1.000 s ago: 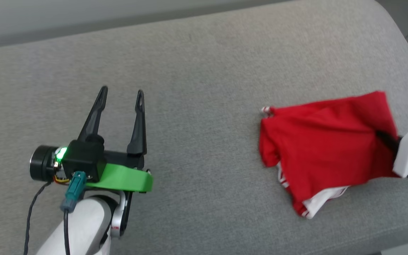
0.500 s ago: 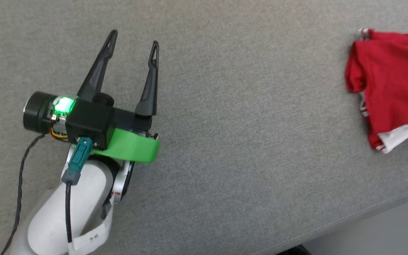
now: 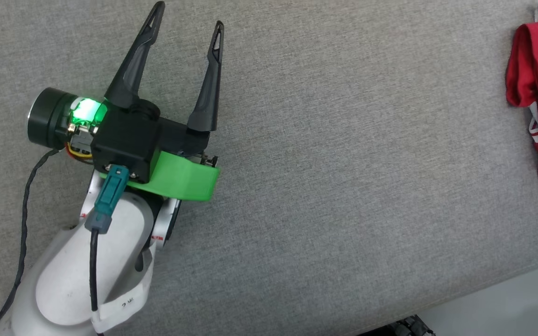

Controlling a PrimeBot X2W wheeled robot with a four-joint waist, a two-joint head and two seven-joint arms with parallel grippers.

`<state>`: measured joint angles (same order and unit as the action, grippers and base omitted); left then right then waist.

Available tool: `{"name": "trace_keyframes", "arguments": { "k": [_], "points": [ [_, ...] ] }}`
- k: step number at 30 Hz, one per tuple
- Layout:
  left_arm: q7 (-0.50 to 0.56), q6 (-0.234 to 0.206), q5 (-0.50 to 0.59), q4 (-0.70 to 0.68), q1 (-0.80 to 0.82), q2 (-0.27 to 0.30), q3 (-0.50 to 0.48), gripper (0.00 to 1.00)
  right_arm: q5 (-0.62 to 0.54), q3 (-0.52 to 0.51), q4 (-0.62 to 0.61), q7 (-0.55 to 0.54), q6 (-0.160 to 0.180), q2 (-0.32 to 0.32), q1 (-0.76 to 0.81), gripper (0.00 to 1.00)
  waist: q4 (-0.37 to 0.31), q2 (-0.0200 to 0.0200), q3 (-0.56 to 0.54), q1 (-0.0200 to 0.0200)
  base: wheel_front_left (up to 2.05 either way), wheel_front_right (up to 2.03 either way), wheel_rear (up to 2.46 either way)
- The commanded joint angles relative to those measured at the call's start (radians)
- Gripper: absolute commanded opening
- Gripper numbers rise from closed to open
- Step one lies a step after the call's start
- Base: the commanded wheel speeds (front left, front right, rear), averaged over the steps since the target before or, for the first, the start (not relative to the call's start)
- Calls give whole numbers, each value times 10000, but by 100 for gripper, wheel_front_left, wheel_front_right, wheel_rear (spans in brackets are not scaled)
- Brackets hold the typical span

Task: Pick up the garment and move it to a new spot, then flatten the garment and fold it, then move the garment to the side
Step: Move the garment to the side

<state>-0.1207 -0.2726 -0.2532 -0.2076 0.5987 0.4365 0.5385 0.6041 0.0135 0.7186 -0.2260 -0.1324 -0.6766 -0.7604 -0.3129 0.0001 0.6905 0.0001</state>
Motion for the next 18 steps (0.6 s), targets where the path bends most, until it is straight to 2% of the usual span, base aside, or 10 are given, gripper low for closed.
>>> {"name": "trace_keyframes", "arguments": {
  "k": [1, 2, 4, 5, 10, 18],
  "points": [
    [21, 31, 119, -12, 209, 4, -15, 100, -187, 18, 280, 207, 17, 136, -224, 0, 165, -1, 171, -1, 0, 0, 0],
    [12, 26, 115, 1, 211, 2, -14, 100, -259, -1, 459, 289, 17, 181, -288, 0, 184, -1, 168, -1, 0, 0, 0],
    [-28, 0, 92, 46, 189, -9, -23, 100, -402, -19, 785, 514, 17, 259, -403, 40, 236, -1, 107, -1, 0, 0, 0],
    [-57, -20, 73, 71, 160, -11, -34, 100, -471, -22, 955, 616, 17, 296, -443, 98, 255, -1, 56, -1, 0, 0, 0],
    [-281, -123, -93, 257, -112, -59, -91, 100, -692, -82, 1436, 1326, 17, 406, -466, 100, 384, -1, -423, -1, 0, 0, 0],
    [-799, -318, -620, 722, -981, -303, -189, 100, -1282, -412, 1602, 3270, 17, 514, 101, 100, 755, -1, -1739, -1, 0, 0, 0]
  ]
}}
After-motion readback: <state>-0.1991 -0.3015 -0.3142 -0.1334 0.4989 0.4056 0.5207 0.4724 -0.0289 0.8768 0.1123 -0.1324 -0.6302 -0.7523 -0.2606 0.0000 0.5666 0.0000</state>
